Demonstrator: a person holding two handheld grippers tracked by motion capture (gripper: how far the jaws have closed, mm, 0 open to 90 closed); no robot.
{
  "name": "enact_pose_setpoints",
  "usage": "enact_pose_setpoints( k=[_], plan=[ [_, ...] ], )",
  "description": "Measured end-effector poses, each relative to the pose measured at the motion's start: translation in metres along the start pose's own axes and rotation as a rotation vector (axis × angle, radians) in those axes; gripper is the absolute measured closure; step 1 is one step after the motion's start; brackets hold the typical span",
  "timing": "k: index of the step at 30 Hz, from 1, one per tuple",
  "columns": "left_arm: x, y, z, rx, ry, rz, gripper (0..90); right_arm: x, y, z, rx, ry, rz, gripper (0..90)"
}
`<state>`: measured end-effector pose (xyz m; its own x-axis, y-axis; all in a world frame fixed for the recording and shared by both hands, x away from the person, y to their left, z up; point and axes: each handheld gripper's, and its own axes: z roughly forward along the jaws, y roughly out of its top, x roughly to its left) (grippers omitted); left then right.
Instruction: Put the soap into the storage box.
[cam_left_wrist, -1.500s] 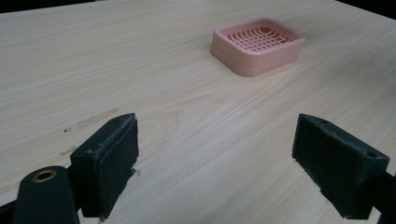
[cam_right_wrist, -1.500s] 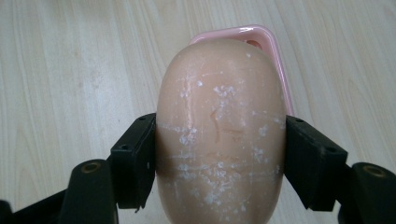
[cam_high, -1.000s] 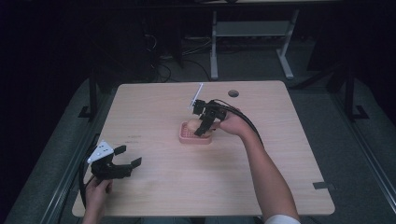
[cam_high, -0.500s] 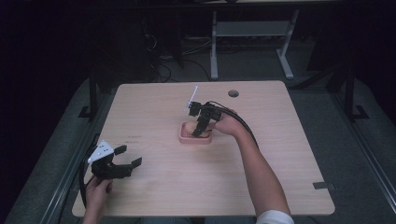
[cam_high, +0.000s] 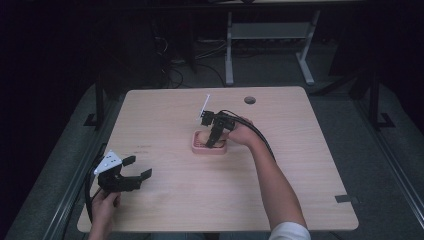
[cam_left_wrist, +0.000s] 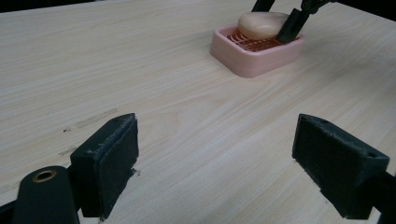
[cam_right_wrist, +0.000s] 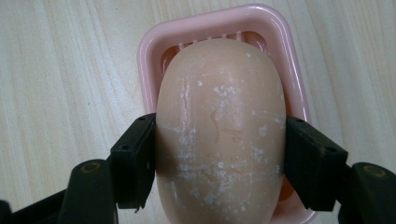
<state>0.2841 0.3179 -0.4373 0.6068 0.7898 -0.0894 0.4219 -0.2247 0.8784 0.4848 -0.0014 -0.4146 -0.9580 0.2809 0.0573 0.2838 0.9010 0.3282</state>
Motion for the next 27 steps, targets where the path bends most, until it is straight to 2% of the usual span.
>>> enact_pose_setpoints(
  k=[27],
  plan=[
    [0.0004,0.0001,-0.0005,0.000,0.001,0.002,14.3,-0.0004,0.0000,0.0008,-0.006,0.005,-0.003,31.4]
  ],
)
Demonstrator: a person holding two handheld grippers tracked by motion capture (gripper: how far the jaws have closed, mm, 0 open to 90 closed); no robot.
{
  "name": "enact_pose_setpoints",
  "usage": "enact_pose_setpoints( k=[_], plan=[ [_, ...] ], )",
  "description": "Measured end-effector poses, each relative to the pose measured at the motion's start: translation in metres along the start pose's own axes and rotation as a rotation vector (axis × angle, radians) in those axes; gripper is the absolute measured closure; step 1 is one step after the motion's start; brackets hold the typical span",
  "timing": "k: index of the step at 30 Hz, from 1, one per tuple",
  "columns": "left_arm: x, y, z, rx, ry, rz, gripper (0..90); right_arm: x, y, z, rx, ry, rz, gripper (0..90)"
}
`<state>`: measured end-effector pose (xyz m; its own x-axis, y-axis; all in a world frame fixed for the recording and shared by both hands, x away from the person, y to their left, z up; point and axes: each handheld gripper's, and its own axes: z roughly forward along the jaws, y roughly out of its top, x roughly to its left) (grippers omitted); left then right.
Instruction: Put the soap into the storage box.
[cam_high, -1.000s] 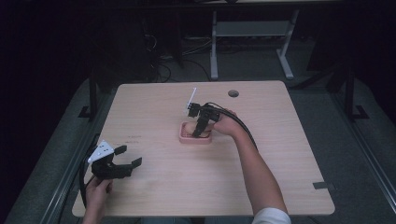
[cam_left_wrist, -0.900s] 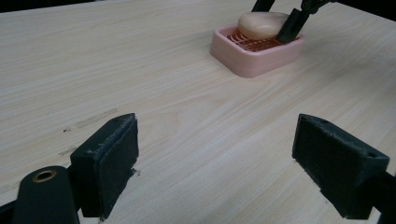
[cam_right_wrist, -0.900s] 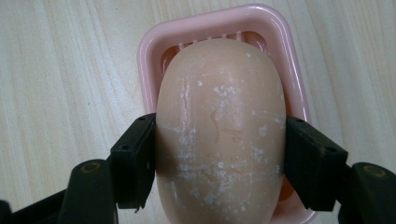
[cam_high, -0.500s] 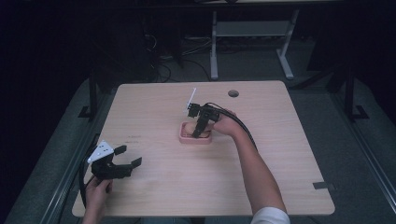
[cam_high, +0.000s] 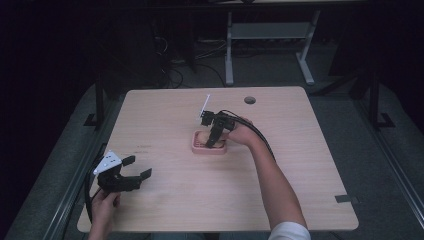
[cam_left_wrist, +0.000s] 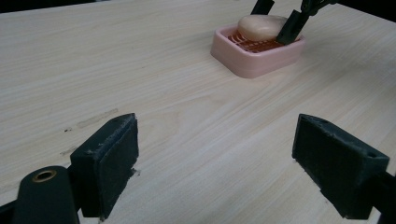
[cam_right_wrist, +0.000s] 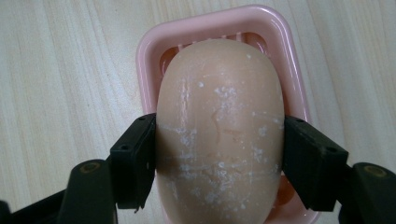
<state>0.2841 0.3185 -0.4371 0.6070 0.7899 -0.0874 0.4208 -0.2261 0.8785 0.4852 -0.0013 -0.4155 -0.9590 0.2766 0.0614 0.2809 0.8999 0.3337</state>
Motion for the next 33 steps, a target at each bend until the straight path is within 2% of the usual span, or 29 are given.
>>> enact_pose_setpoints(
  k=[6,18,26,33],
  plan=[
    [0.000,0.000,0.000,0.002,-0.001,-0.002,14.3,-0.001,0.000,-0.002,-0.018,0.004,0.008,33.4],
    [0.000,0.000,0.000,0.000,0.001,0.000,14.3,0.001,-0.007,-0.013,-0.032,0.001,0.024,28.8],
    [-0.001,0.000,0.000,-0.001,0.000,0.001,14.3,0.002,-0.023,-0.026,-0.069,-0.003,0.052,26.5],
    [-0.001,0.000,0.000,0.008,0.003,0.003,14.3,0.005,-0.033,-0.033,-0.083,-0.010,0.058,25.7]
  ],
)
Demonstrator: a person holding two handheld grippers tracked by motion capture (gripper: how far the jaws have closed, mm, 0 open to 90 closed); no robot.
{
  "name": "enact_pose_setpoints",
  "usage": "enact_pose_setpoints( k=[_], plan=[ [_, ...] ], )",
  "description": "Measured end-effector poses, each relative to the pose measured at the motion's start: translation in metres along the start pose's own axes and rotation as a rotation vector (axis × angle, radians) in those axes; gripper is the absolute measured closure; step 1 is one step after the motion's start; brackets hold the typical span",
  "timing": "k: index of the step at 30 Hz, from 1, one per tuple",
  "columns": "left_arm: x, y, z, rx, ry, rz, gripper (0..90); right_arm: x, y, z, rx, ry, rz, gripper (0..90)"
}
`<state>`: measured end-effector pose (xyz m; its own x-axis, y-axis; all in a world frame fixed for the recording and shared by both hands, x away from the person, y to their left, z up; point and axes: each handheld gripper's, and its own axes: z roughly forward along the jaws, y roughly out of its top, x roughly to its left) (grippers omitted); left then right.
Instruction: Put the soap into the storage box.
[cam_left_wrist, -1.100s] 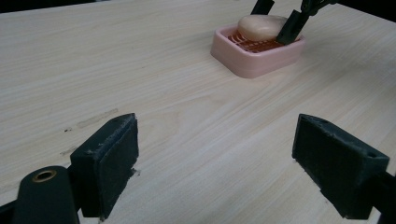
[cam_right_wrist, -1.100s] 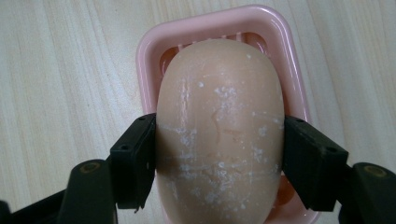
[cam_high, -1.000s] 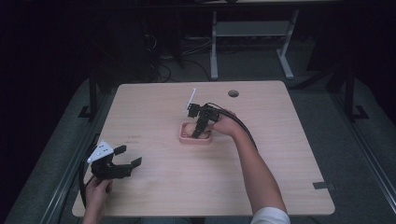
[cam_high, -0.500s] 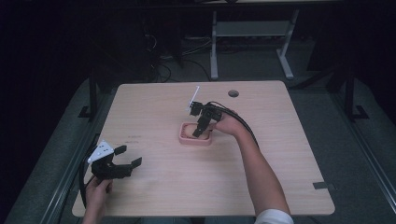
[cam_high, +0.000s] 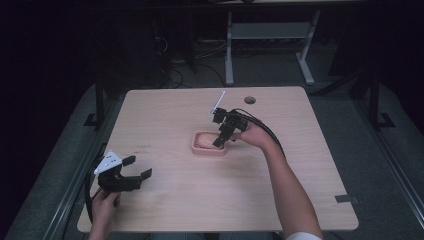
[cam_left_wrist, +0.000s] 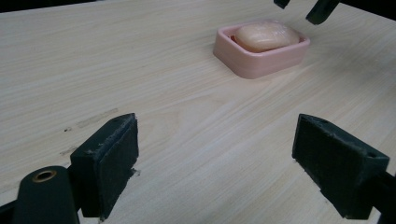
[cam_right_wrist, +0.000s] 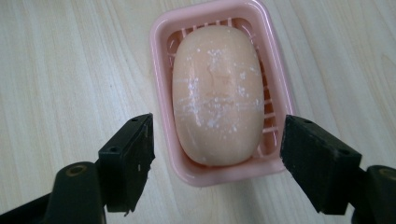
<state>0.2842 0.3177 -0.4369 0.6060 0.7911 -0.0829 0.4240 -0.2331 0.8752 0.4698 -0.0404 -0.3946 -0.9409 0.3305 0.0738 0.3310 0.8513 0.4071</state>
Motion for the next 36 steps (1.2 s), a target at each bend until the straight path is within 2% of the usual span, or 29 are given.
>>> enact_pose_setpoints(
  k=[10,23,32,36],
  plan=[
    [-0.001,0.000,0.001,-0.001,-0.002,0.000,14.3,0.002,-0.012,-0.010,-0.020,-0.004,0.023,25.7],
    [-0.001,0.000,0.001,-0.003,-0.002,-0.001,14.3,0.003,-0.025,-0.018,-0.011,-0.015,0.046,24.6],
    [-0.001,0.000,0.000,-0.003,-0.001,-0.001,14.3,0.007,-0.037,-0.023,-0.039,-0.023,0.057,24.5],
    [-0.002,0.000,0.001,-0.005,-0.003,0.000,14.3,0.008,-0.042,-0.020,-0.014,-0.011,0.070,23.7]
  ],
)
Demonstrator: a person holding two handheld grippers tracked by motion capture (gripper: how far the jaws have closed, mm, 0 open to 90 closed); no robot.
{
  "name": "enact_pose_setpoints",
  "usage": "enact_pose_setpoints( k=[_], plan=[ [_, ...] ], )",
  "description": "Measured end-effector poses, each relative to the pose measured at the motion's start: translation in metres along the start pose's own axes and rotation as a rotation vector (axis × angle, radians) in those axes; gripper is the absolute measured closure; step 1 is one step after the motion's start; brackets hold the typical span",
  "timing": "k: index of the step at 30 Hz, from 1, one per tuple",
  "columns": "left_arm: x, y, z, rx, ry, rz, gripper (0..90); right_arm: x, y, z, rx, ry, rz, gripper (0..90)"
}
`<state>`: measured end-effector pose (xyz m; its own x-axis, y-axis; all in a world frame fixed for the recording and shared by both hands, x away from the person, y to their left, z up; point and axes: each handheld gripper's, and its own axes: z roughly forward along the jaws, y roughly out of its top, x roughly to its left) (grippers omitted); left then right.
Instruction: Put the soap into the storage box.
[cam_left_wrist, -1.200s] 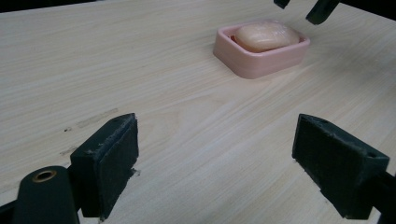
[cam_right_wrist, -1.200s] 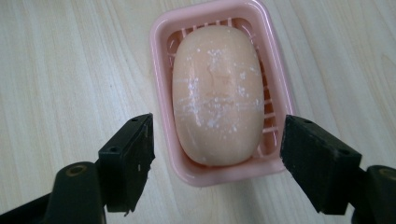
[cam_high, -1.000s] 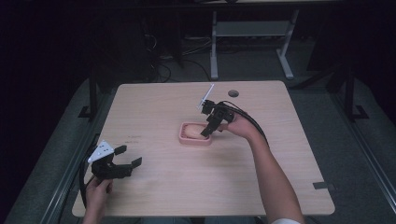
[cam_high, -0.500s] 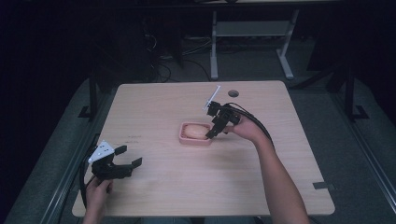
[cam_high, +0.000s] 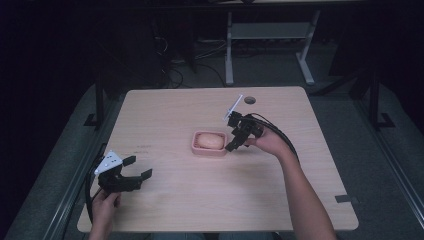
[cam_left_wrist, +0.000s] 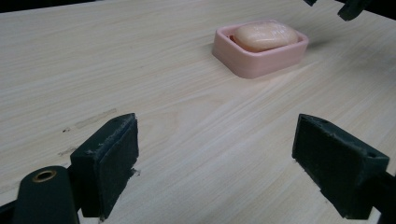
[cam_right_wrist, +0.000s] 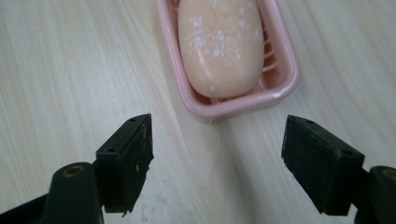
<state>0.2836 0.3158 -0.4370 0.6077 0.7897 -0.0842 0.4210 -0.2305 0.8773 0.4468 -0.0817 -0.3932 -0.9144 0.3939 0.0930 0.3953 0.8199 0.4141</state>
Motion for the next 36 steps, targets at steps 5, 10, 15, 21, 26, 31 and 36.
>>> enact_pose_setpoints(
  k=[5,10,15,21,26,31,36],
  plan=[
    [0.001,0.000,0.000,0.003,0.000,-0.001,14.3,0.002,-0.008,0.000,-0.014,0.002,0.007,23.8],
    [0.001,0.000,0.000,0.004,0.001,0.001,14.3,0.003,-0.017,0.001,-0.009,0.006,0.021,23.7],
    [0.001,0.000,0.000,0.005,0.000,0.002,14.3,0.006,-0.028,-0.001,-0.026,-0.006,0.020,23.3],
    [0.000,0.000,0.000,0.007,0.001,0.002,14.3,0.008,-0.041,-0.006,-0.056,-0.013,0.031,23.2],
    [0.000,0.000,0.000,0.006,-0.001,0.005,14.3,0.008,-0.047,-0.009,-0.057,-0.011,0.039,23.2],
    [0.000,0.000,0.000,0.004,0.000,0.008,14.3,0.008,-0.052,-0.013,-0.060,-0.016,0.042,23.1],
    [0.000,-0.001,0.000,0.004,0.000,0.007,14.3,0.010,-0.061,-0.014,-0.081,-0.014,0.047,23.2]
  ],
)
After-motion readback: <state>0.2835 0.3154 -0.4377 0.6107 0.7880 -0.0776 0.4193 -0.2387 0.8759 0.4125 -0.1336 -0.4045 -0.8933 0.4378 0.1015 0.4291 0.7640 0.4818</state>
